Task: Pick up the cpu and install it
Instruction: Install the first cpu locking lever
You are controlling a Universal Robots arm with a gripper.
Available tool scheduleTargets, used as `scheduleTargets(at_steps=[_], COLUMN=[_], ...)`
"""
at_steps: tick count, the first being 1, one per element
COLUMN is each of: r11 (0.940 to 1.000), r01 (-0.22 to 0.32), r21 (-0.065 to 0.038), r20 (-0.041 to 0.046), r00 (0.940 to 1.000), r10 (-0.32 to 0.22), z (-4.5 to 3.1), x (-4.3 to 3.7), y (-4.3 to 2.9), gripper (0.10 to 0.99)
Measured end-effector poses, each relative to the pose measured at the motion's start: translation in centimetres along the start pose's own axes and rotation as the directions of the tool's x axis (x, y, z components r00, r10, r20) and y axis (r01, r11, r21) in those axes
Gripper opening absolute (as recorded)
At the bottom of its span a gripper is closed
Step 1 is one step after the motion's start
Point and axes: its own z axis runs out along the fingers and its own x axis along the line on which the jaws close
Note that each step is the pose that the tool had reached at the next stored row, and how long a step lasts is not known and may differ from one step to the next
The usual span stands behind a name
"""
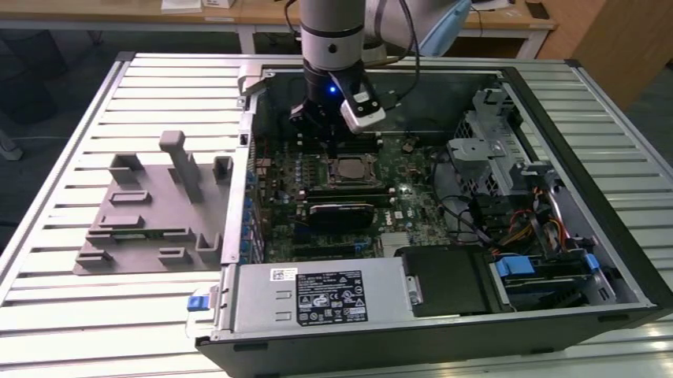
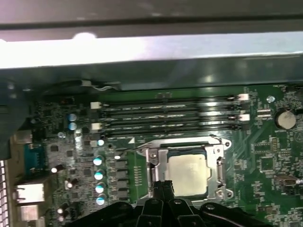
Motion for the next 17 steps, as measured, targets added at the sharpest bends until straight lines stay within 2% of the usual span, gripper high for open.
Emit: scheduleTargets(at_steps=[7,17], r11=[1.0000,1.0000], r01=[0.000,0.000], r21=[0.000,0.000], r20=[0.0016,0.0023], r00=[1.0000,1.0000], r10=[0.000,0.000], z=[-0.06,-1.13], x=[1.38,1.39], y=[-0.08,-0.09], gripper=[0.106,0.106])
